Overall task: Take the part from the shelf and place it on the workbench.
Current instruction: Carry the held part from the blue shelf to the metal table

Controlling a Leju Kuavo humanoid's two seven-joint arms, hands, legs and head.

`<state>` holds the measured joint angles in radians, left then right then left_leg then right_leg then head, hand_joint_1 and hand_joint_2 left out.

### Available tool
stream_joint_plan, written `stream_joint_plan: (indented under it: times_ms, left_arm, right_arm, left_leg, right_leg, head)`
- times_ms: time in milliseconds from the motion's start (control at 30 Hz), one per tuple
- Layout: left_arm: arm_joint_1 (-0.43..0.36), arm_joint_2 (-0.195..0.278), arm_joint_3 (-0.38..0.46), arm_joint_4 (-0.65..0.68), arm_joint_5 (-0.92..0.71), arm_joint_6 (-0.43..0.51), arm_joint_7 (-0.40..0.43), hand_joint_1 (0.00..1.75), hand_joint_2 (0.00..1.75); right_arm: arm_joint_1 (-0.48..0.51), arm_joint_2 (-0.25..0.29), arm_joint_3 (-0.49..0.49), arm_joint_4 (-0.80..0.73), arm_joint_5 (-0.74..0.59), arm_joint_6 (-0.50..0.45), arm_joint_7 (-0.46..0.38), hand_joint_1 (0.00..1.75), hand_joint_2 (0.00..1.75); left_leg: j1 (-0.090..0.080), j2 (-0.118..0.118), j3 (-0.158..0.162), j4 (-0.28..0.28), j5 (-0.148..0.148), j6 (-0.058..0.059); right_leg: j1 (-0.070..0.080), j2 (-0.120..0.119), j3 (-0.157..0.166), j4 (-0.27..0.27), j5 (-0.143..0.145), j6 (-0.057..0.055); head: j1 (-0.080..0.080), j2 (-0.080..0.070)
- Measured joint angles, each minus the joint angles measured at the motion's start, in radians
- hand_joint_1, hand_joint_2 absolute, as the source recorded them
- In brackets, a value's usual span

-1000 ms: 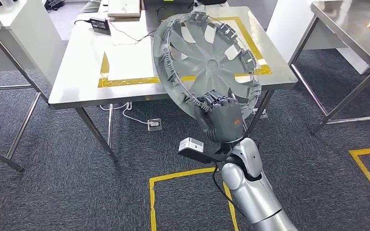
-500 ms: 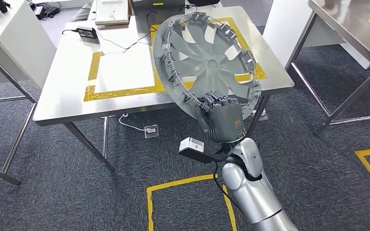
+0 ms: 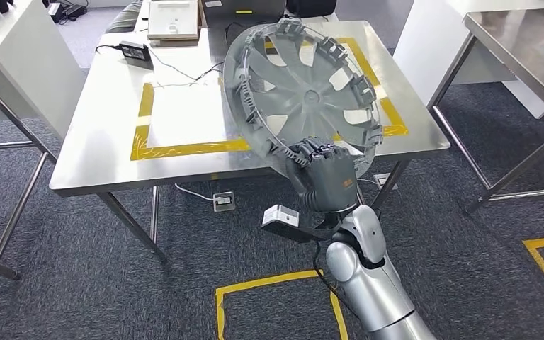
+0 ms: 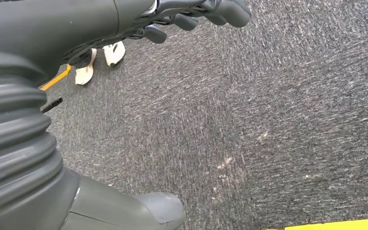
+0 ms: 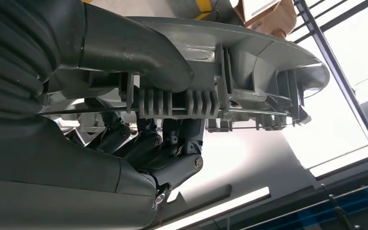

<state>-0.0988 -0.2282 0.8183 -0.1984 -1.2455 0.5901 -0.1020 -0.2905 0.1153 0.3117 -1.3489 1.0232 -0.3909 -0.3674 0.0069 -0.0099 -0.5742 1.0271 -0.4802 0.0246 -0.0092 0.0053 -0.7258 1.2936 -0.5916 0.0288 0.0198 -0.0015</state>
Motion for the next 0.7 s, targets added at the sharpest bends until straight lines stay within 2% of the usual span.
stream_joint_plan:
  times_ms: [33, 67, 100, 133, 167, 267, 300, 367, 433, 467, 500, 533, 600, 667, 700]
  left_arm:
    - [0.001, 0.0, 0.0, 0.0, 0.0, 0.0, 0.0, 0.0, 1.75]
    - [0.001, 0.0, 0.001, 0.0, 0.0, 0.0, -0.001, 0.0, 1.75]
    - [0.0, -0.001, 0.001, 0.0, 0.0, 0.0, -0.002, 0.0, 1.75]
    - [-0.001, -0.001, 0.001, 0.0, 0.0, -0.001, -0.002, 0.0, 1.75]
    - [-0.002, -0.001, 0.001, 0.0, 0.0, -0.001, -0.003, 0.0, 1.75]
    - [-0.004, -0.001, 0.002, 0.0, -0.001, -0.003, -0.003, 0.0, 1.75]
    - [-0.004, 0.0, 0.002, 0.0, -0.001, -0.003, -0.004, 0.0, 1.75]
    - [-0.006, 0.0, 0.002, 0.0, -0.002, -0.005, -0.006, 0.0, 1.75]
    - [-0.007, 0.0, 0.002, 0.0, -0.003, -0.006, -0.007, 0.0, 1.75]
    - [-0.006, 0.0, 0.002, 0.0, -0.003, -0.006, -0.007, 0.0, 1.75]
    - [-0.005, 0.0, 0.002, 0.0, -0.003, -0.007, -0.007, 0.0, 1.75]
    - [-0.004, 0.0, 0.002, 0.0, -0.004, -0.007, -0.007, 0.0, 1.75]
    - [-0.003, 0.0, 0.002, 0.0, -0.004, -0.007, -0.007, 0.0, 1.75]
    - [-0.005, 0.0, 0.002, 0.0, -0.005, -0.008, -0.008, 0.0, 1.75]
    - [-0.006, 0.0, 0.002, 0.0, -0.006, -0.008, -0.008, 0.0, 1.75]
  right_arm:
    - [0.001, 0.0, 0.0, 0.0, 0.0, 0.0, 0.001, 1.75, 1.75]
    - [0.001, 0.0, 0.0, 0.0, 0.0, 0.001, 0.0, 1.75, 1.75]
    - [0.001, 0.0, 0.0, 0.0, 0.0, 0.001, 0.0, 1.75, 1.75]
    - [0.0, 0.0, 0.0, 0.0, 0.0, 0.001, -0.001, 1.75, 1.75]
    - [0.0, -0.001, 0.0, 0.0, 0.0, 0.001, -0.001, 1.75, 1.75]
    - [0.0, -0.001, 0.0, 0.0, 0.0, 0.002, 0.001, 1.75, 1.75]
    - [0.001, -0.001, -0.001, 0.0, 0.0, 0.002, 0.003, 1.75, 1.75]
    - [0.001, -0.001, -0.002, 0.0, 0.001, 0.001, 0.003, 1.75, 1.75]
    - [0.002, -0.001, -0.002, 0.0, 0.003, 0.001, 0.003, 1.75, 1.75]
    - [0.004, -0.001, -0.002, 0.0, 0.002, 0.001, 0.003, 1.75, 1.75]
    - [0.006, -0.001, -0.002, 0.0, 0.002, 0.001, 0.004, 1.75, 1.75]
    - [0.008, -0.002, -0.002, 0.0, 0.002, 0.001, 0.004, 1.75, 1.75]
    - [0.01, -0.002, -0.002, 0.0, 0.002, 0.0, 0.005, 1.75, 1.75]
    - [0.008, -0.002, -0.002, -0.001, 0.004, -0.001, 0.006, 1.75, 1.75]
    - [0.008, -0.002, -0.002, -0.003, 0.005, -0.001, 0.007, 1.75, 1.75]
  left_leg:
    - [0.0, -0.001, 0.012, 0.0, -0.009, -0.003]
    - [0.001, -0.001, 0.022, 0.001, -0.019, -0.007]
    - [0.0, -0.001, 0.031, 0.002, -0.029, -0.012]
    - [-0.001, -0.001, 0.037, 0.003, -0.037, -0.017]
    - [-0.002, -0.002, 0.041, 0.003, -0.043, -0.023]
    - [-0.002, -0.001, 0.05, 0.012, -0.049, -0.04]
    - [-0.002, 0.001, 0.041, 0.033, -0.054, -0.044]
    - [0.0, 0.004, -0.011, 0.122, -0.081, -0.05]
    - [0.001, 0.004, -0.092, 0.242, -0.125, -0.055]
    - [0.001, 0.004, -0.121, 0.275, -0.132, -0.055]
    - [0.001, 0.004, -0.136, 0.277, -0.119, -0.054]
    - [0.001, 0.004, -0.132, 0.241, -0.082, -0.051]
    - [-0.002, 0.004, -0.093, 0.113, 0.011, -0.041]
    - [-0.007, 0.004, -0.062, 0.027, 0.037, -0.032]
    - [-0.008, 0.004, -0.057, 0.016, 0.03, -0.027]
  right_leg:
    - [-0.001, -0.001, 0.005, -0.046, 0.04, 0.0]
    - [-0.002, -0.002, 0.022, -0.114, 0.097, -0.001]
    - [-0.001, -0.003, 0.04, -0.18, 0.136, -0.004]
    - [0.002, -0.004, 0.055, -0.227, 0.161, -0.009]
    - [0.004, -0.005, 0.062, -0.253, 0.172, -0.015]
    - [0.004, -0.002, 0.077, -0.262, 0.165, -0.037]
    - [0.003, -0.002, 0.086, -0.264, 0.162, -0.044]
    - [0.001, -0.002, 0.102, -0.268, 0.153, -0.055]
    - [0.003, -0.001, 0.113, -0.268, 0.14, -0.06]
    - [0.004, 0.0, 0.121, -0.268, 0.133, -0.061]
    - [0.004, 0.002, 0.131, -0.267, 0.125, -0.06]
    - [0.005, 0.003, 0.141, -0.267, 0.118, -0.059]
    - [0.006, 0.004, 0.164, -0.266, 0.102, -0.054]
    - [0.008, 0.005, 0.174, -0.266, 0.088, -0.043]
    - [0.01, 0.005, 0.175, -0.263, 0.086, -0.037]
  head:
    - [0.0, 0.0]
    - [0.0, 0.0]
    - [0.0, 0.0]
    - [0.0, 0.0]
    - [0.0, 0.0]
    - [0.001, 0.0]
    - [0.0, 0.0]
    - [-0.003, 0.0]
    - [-0.004, 0.0]
    - [-0.004, 0.0]
    - [-0.003, 0.0]
    - [-0.003, 0.0]
    - [-0.003, 0.0]
    - [-0.004, 0.0]
    - [-0.005, 0.0]
